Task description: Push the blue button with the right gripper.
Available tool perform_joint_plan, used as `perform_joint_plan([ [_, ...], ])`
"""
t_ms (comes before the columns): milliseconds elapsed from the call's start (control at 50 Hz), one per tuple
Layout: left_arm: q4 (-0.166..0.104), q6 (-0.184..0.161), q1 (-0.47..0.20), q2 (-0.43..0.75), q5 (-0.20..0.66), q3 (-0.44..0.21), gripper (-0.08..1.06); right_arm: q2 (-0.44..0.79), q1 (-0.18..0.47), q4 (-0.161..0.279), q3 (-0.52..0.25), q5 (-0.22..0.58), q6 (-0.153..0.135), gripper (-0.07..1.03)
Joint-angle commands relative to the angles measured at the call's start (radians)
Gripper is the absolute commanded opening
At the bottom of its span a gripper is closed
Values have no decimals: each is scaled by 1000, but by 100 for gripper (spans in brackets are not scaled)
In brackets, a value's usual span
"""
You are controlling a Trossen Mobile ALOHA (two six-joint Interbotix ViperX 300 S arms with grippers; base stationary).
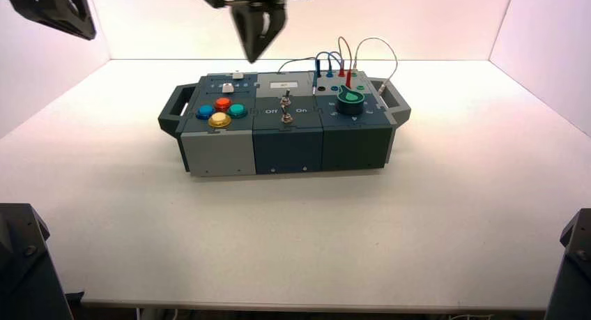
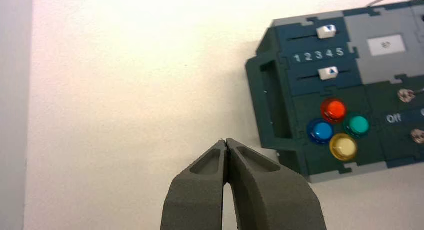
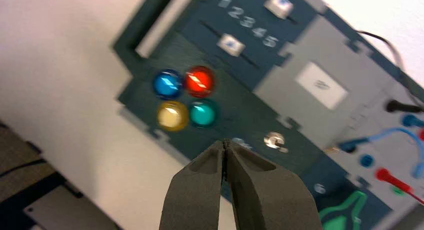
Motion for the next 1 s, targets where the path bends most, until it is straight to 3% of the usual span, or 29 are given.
perform_joint_plan([
  [20, 2, 0, 25, -8, -6, -21, -3, -5, 40, 18, -49, 2, -2, -2],
  [320, 3, 0, 43, -11, 2, -20, -3, 72, 98, 25, -126, 28, -5, -2],
  [1000, 3, 0, 58, -41, 3, -15, -3, 186, 95, 20, -201, 35, -29, -2],
])
